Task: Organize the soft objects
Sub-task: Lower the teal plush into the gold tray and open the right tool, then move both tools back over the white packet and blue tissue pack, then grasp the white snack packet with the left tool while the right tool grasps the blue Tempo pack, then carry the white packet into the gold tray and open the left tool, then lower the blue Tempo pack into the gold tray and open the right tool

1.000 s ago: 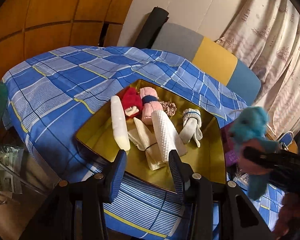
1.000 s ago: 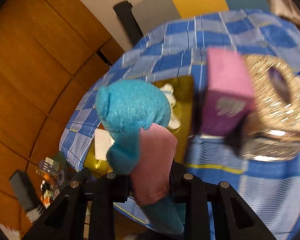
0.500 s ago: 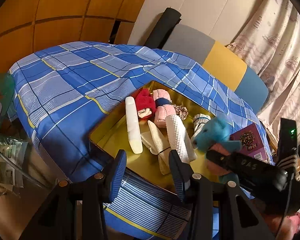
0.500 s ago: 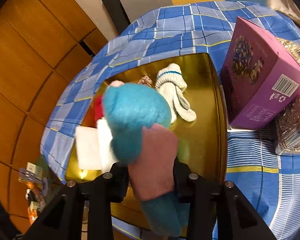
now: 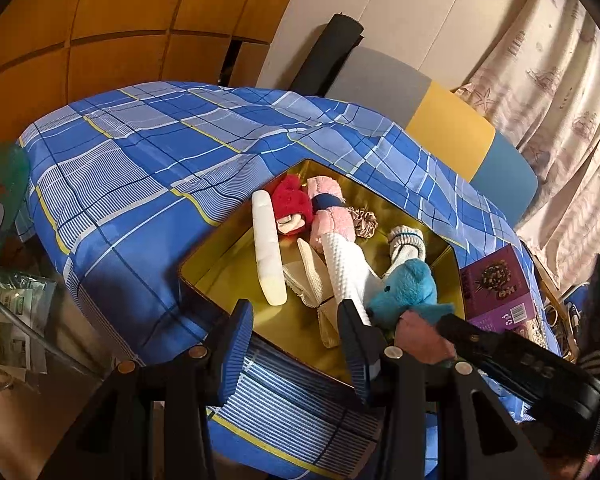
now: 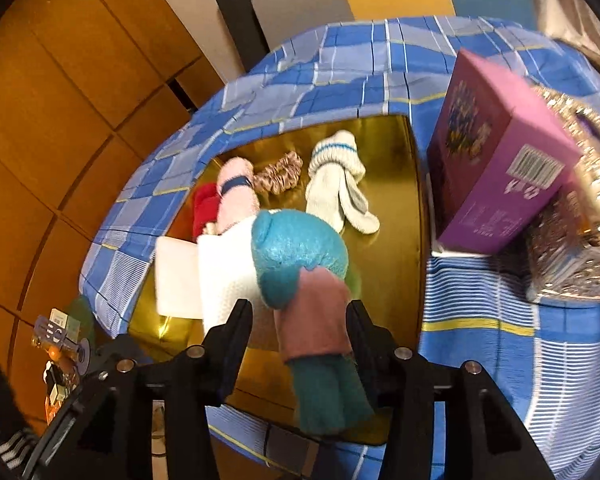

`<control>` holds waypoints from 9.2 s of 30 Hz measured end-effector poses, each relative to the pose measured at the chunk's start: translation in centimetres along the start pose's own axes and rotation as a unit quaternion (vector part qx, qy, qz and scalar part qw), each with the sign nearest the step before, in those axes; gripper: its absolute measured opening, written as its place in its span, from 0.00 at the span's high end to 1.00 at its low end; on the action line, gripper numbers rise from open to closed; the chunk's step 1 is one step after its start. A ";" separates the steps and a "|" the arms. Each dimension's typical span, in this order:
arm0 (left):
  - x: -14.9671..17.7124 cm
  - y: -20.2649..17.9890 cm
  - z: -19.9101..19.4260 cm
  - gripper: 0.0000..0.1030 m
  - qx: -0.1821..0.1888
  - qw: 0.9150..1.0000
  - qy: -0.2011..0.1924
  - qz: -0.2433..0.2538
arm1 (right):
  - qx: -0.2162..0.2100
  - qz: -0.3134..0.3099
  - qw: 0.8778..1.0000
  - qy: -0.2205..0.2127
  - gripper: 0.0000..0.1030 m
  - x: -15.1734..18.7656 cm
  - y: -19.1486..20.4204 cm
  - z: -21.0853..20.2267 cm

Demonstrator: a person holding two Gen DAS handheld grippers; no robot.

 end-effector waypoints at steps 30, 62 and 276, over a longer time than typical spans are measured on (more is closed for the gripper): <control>6.0 -12.0 -0.6 0.49 0.156 0.976 0.054 0.145 | 0.108 0.078 0.986 -0.097 0.54 -0.5 -20.8 -14.9; 12.5 -50.2 7.7 0.33 0.153 0.932 0.182 0.273 | 0.182 0.184 0.959 -0.113 0.35 -5.1 -47.5 -20.3; -1.7 -3.3 -2.0 0.34 -0.083 0.990 -0.025 0.113 | 0.086 -0.131 0.986 -0.051 0.19 -3.0 -1.5 -2.2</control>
Point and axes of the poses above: each gripper's, at about its wrist camera, not at the fingertips, and z roughly the way its jaws point, y to its left, x to its underside, the point moved 8 cm from there along z, roughly the way its jaws point, and after that the axes turned 4 degrees about z, right-handed, at the moved point
